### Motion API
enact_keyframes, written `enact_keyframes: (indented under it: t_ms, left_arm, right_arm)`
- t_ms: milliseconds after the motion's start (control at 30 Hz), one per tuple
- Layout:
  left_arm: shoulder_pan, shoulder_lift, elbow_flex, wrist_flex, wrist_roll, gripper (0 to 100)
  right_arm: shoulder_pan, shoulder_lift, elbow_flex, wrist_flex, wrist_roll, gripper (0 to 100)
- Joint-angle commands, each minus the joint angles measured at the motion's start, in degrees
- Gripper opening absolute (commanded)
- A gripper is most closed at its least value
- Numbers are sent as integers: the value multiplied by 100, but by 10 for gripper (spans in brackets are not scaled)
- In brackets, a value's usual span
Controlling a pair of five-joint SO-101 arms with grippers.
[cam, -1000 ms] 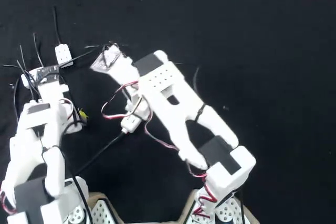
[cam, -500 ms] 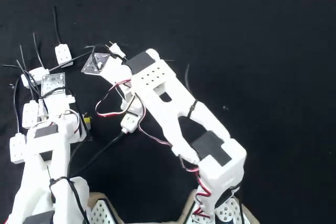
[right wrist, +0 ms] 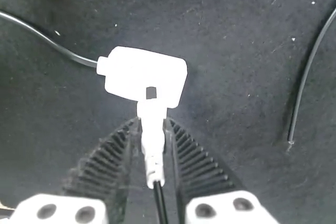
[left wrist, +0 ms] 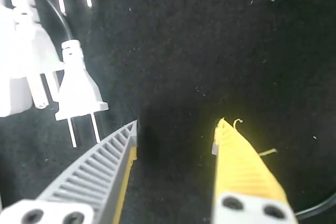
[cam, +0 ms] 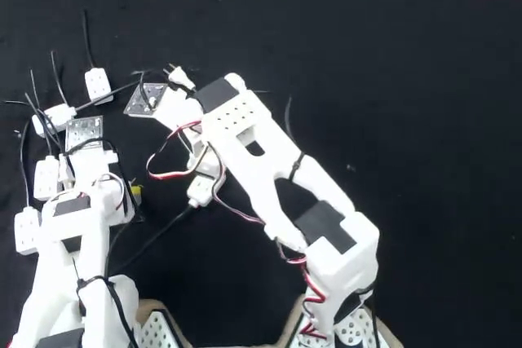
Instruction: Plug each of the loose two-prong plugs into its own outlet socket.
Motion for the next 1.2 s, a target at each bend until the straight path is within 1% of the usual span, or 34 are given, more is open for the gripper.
enact_keyframes:
  t_ms: [0,67,200,567,867,967,1033,1100,1167]
  left_arm:
    - [145,-132,-57,-35,-79,238]
    - [145,-132,-57,-26,-79,238]
    - [145,-132,-48,-26,-79,238]
    - [145,-132,-48,-26,-79,238]
    - [145,-132,-48,-26,-79,238]
    - [145,-132,-48,-26,-79,238]
    - [145,-132,-48,-26,-79,238]
    - [145,-132,-48,-26,-79,238]
    - [145,-132,-48,-26,-79,238]
  right_arm:
    - [-97,-48,-110,-123,70,11]
    - [-105,-48,-110,-132,114,11]
    - [-105,-48,-101,-114,484,11]
    - [-88,215,119,-299,466,11]
    - [-88,154,119,-308,501,11]
    - [-62,154,48,-273,387,11]
    - [-44,154,-13,-229,35,11]
    - [-44,163,-189,-26,-202,11]
    - [-44,207,-418,264,-264,11]
